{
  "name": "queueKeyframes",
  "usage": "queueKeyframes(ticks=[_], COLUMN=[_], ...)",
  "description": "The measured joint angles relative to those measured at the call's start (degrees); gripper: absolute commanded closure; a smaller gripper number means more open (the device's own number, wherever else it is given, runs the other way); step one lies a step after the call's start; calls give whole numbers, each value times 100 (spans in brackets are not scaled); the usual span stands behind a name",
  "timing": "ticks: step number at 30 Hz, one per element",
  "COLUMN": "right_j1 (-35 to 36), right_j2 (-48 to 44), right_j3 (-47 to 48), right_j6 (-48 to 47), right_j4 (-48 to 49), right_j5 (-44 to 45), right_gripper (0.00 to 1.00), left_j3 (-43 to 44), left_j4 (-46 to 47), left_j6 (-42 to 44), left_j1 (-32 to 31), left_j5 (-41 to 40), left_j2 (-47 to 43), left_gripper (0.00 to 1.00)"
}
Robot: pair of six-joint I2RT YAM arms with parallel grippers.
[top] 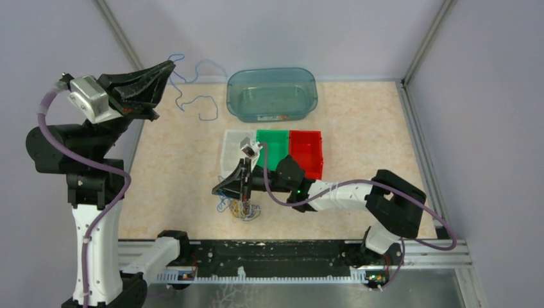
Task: Untangle the cables
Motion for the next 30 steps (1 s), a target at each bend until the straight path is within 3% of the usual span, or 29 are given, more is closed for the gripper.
queueKeyframes(ticks=[9, 17, 24, 30], right_j1=[-133, -793, -1464, -1703], right_j2=[-442, -1504, -822, 111], right_j3=[-81, -44, 256, 616], right_j6=[-662, -1906, -2393, -2575], right_j4=[-1174, -2881, -3926, -4260], right_j5=[562, 2321, 3285, 3657], right_gripper=[93, 91, 88, 69], left_j3=[96, -573, -688, -688], left_j4=[-136, -323, -409, -417], left_j6=[195, 367, 472, 487], left_j1=[-2, 0, 0, 0], left_j5=[175, 284, 308, 417], left_j2=[87, -170, -376, -553], left_gripper=[100, 100, 100, 100])
